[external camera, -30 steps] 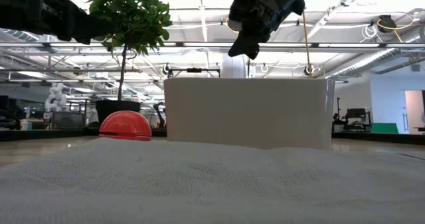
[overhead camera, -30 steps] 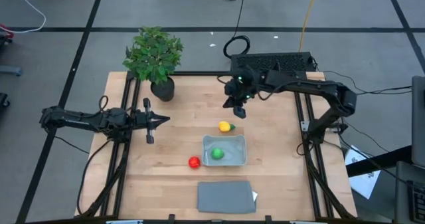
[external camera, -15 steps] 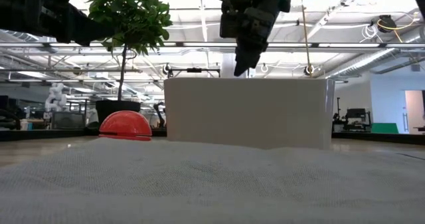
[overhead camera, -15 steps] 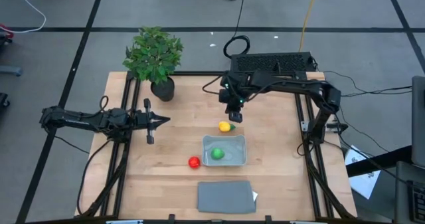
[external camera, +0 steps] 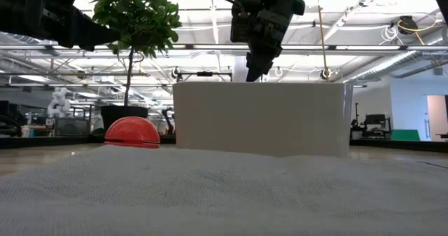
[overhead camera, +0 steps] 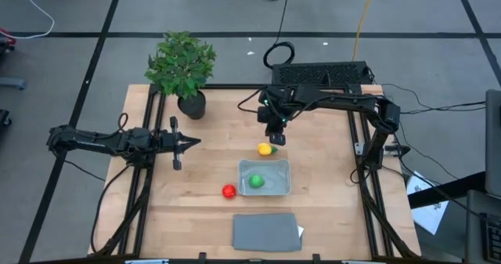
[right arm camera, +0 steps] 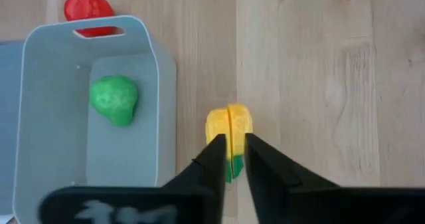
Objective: Pick and placing Produce into tupperware
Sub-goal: Put the yellow pineapple into the gray bin
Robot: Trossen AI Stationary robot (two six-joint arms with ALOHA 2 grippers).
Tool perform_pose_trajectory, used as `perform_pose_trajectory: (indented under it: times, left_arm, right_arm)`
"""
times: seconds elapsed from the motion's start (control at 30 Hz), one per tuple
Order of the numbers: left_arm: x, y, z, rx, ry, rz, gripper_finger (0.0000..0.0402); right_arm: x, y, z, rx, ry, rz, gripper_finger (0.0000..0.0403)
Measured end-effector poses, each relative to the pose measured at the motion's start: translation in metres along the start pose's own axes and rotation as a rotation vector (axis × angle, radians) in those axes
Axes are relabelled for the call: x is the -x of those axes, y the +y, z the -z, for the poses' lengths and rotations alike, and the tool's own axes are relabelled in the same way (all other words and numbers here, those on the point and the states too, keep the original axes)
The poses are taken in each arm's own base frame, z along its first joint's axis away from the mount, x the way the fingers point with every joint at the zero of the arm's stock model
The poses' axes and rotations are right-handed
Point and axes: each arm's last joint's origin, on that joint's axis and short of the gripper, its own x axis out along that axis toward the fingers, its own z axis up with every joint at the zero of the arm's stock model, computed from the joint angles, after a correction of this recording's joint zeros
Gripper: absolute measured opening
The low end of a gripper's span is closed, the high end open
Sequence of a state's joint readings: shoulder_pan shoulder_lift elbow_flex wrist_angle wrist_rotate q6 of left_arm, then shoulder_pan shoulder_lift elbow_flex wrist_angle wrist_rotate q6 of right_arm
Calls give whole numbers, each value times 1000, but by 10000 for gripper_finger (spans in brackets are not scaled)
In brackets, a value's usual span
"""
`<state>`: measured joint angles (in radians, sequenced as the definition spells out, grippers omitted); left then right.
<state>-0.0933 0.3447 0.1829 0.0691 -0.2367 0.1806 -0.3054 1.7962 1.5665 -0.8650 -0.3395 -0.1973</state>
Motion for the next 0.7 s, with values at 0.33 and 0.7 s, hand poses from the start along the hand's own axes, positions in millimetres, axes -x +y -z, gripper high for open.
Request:
perform_pose_trajectory:
  times: [0.33, 0.7]
  left_arm:
    - [0, 0, 0, 2, 0, 0, 15]
    - [0, 0, 0, 2, 0, 0, 15]
  right_arm:
    - [-2, 5, -1, 12, 3, -11, 202]
    - [-23, 11, 2, 47, -39, 3, 278]
